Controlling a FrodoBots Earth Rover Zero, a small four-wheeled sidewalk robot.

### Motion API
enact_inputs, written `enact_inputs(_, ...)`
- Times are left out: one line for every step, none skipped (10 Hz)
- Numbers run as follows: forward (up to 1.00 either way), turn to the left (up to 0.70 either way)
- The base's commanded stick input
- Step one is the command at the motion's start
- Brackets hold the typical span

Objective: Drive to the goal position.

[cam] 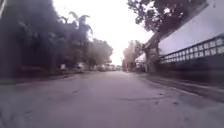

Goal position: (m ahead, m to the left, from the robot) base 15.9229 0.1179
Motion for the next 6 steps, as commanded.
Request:
enact_inputs(0.7, -0.35)
enact_inputs(0.7, -0.35)
enact_inputs(0.7, -0.13)
enact_inputs(0.7, 0.0)
enact_inputs(0.7, 0.0)
enact_inputs(0.7, 0.0)
